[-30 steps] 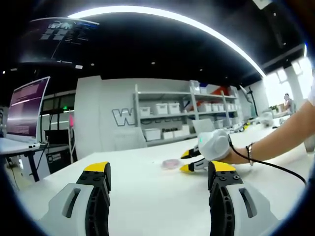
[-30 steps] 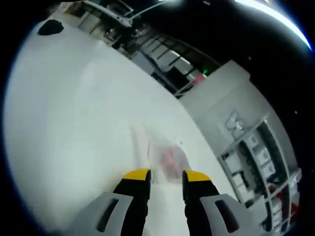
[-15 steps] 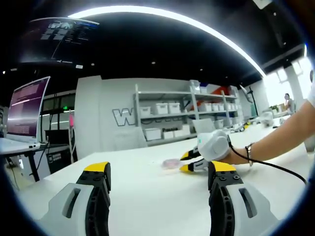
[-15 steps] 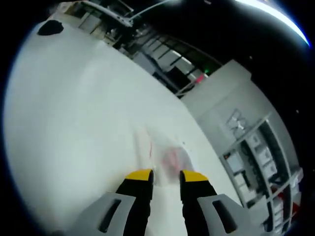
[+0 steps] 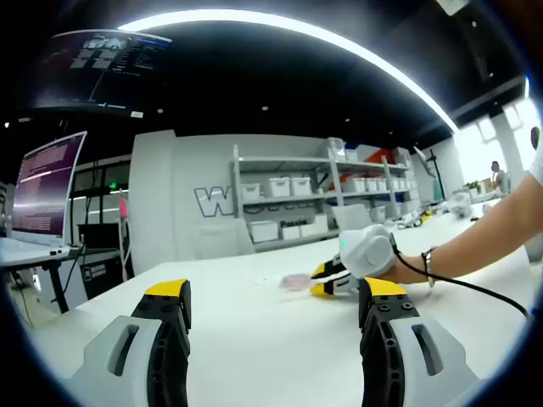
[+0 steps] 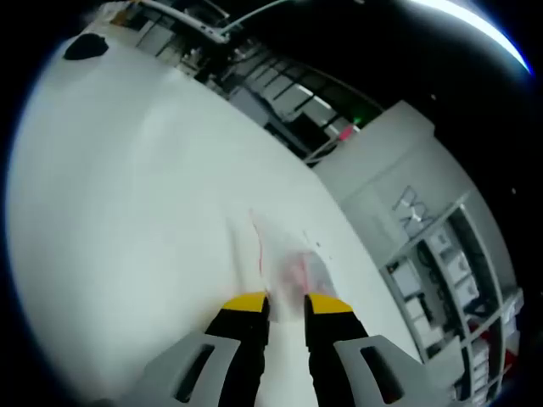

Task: Open the resealable bag by pulling the two sides of the seal apart until the entire bag opening is separated and visibly accessible.

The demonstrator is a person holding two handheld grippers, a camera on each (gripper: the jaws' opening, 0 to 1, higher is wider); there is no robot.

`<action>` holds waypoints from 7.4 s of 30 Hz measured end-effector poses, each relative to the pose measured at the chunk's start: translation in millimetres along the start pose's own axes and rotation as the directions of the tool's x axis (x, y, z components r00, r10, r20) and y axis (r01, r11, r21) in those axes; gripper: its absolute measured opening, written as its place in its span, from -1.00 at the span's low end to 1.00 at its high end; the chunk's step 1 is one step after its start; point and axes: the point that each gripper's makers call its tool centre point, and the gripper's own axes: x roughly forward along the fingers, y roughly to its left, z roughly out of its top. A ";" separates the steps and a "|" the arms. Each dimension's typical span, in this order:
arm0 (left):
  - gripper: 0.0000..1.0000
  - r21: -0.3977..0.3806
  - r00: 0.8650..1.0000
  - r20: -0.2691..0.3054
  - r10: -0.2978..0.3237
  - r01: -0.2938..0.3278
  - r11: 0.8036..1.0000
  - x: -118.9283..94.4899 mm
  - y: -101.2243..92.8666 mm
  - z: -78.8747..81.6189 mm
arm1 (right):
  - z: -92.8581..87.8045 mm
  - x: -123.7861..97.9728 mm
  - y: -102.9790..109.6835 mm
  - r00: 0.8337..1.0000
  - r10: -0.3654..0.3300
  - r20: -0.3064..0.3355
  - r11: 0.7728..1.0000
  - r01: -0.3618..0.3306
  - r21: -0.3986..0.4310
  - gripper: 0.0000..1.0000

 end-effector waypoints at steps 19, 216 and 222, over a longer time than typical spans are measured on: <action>0.62 0.008 1.000 0.002 0.000 0.000 1.000 -0.7 0.5 1.9 | -0.3 5.3 1.7 1.000 0.017 0.006 1.000 -0.017 -0.002 -1.00; 0.61 -0.016 0.991 0.076 -0.108 0.109 0.994 -18.3 -47.4 40.7 | 109.6 -231.2 2.3 0.803 -0.377 0.462 0.869 0.135 0.476 -1.00; 0.61 -0.017 0.991 0.075 -0.114 0.116 0.993 -17.4 -50.1 40.5 | 110.4 -238.7 7.6 0.800 -0.377 0.466 0.867 0.128 0.481 -1.00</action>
